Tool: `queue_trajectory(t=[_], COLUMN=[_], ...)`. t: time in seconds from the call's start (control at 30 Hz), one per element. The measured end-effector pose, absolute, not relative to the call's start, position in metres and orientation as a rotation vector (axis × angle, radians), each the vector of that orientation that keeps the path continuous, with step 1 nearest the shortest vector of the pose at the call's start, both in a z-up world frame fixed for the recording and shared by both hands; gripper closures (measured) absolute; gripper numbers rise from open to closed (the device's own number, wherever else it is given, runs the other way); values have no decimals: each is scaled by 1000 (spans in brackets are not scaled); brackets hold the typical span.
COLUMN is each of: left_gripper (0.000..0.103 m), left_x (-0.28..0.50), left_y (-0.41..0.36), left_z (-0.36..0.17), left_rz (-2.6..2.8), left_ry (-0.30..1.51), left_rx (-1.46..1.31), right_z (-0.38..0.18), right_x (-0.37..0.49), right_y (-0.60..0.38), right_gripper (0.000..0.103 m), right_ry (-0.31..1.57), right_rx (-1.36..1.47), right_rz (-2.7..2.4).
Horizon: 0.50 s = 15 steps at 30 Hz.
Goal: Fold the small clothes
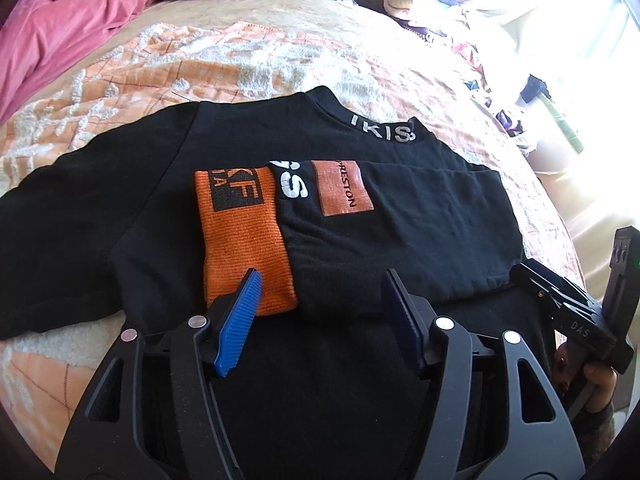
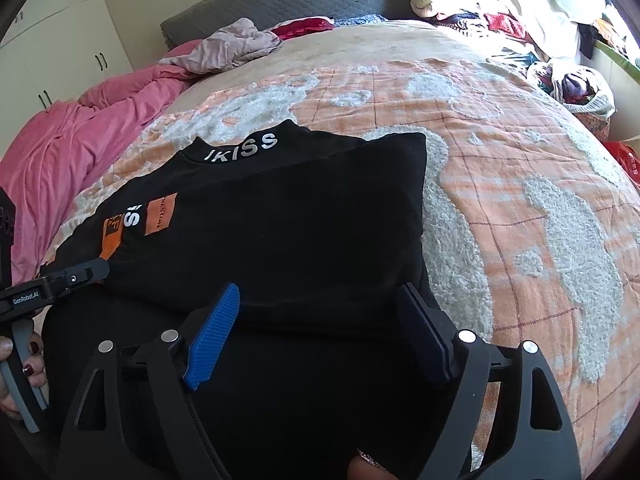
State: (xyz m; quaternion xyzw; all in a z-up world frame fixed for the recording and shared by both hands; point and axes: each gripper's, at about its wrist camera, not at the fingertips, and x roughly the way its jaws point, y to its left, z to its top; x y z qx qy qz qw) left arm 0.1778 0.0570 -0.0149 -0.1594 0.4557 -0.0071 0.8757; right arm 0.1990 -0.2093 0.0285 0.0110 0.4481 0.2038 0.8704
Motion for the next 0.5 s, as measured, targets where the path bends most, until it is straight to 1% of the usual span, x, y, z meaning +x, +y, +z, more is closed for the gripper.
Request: queue_trajectory(t=[0.03,0.13,0.27,0.37,0.43,0.5], left_gripper=[44,39,33,32,24,24], left_x=[177,172,166,162,158,155], left_y=[57,57,58,61,64,67], left_z=[-14,-12,-7,-4,-2,0], left_rz=[-19,-28,-16,-10,-4,-1], left_ry=[951,945,932,921,915,907], left_rx=[-335,-332,-315,-309,-317,-324], right_z=[29,30,32,35,36,37], right_x=[198,196,193,190,188,186], right_y=[-209,-205,-203,-199,-196,-195], right_gripper=[20,17,11,11,9,8], right_ry=[933,928,916,899,890,881], right_rx=[18,8,-6,-21,-24,-24], right_rz=[429,432,441,452,459,464])
